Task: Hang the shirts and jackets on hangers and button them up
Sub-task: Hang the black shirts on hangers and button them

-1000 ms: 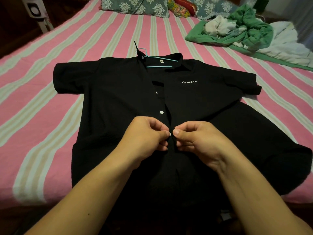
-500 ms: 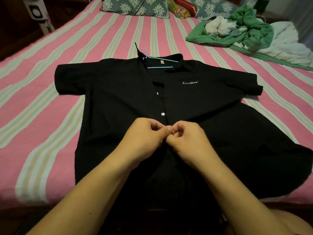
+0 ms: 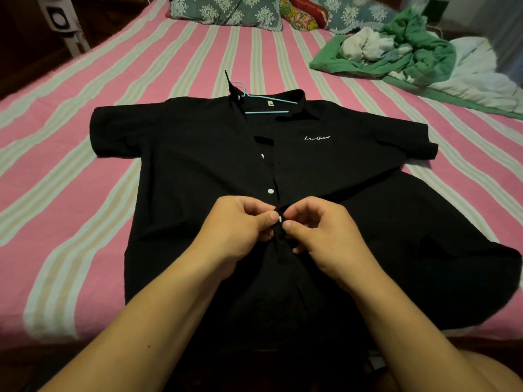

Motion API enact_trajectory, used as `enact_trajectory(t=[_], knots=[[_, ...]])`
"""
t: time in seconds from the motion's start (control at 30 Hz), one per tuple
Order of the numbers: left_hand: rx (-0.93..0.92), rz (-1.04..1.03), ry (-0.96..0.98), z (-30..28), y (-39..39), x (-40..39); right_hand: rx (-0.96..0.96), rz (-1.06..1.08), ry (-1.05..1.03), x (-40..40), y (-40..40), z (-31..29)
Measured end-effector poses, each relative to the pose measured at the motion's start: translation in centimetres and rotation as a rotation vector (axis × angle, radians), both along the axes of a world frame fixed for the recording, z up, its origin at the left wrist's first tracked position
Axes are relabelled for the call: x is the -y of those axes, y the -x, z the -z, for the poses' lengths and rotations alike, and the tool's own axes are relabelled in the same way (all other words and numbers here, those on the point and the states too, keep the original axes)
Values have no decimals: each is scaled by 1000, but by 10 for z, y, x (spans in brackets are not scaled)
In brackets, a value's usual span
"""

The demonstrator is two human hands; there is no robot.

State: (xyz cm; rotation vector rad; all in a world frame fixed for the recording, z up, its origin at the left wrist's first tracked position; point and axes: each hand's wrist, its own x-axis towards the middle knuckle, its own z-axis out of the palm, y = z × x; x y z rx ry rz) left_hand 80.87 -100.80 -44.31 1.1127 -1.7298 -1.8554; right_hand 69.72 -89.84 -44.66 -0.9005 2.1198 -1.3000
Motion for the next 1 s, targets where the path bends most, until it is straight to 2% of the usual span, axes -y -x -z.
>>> enact_trajectory(t=[0.13, 0.3, 0.47, 0.5, 0.53, 0.63, 0.67, 0.73, 0.8, 0.9, 0.93, 1.0], knots=[[30, -27, 97, 1, 0, -2, -13, 4, -6, 0, 1, 0], [95, 4, 445, 2, 0, -7, -89, 4, -82, 1, 1, -2], [104, 72, 505, 2, 1, -9, 256, -49, -94, -1, 11, -10], [137, 106, 528, 2, 1, -10, 230, -79, -127, -2, 11, -10], [196, 150, 587, 4, 1, -10, 110, -103, -185, -1, 11, -9], [418, 206, 911, 6, -7, -12, -404, -120, -325, -4, 12, -3], [440, 210, 948, 6, -13, -12, -528, -98, -337, -10, 16, -3], [396, 304, 879, 3, -34, -14, -702, -86, -393, -36, 37, -7], [363, 503, 932, 0, -60, -21, -665, -173, -511, -75, 63, -15], [491, 769, 1230, 10, -93, -32, -392, -435, -702, -125, 86, -32], [546, 802, 1283, 14, -103, -36, -388, -485, -701, -134, 91, -34], [587, 755, 1365, 27, -122, -43, -415, -453, -572, -144, 97, -32]])
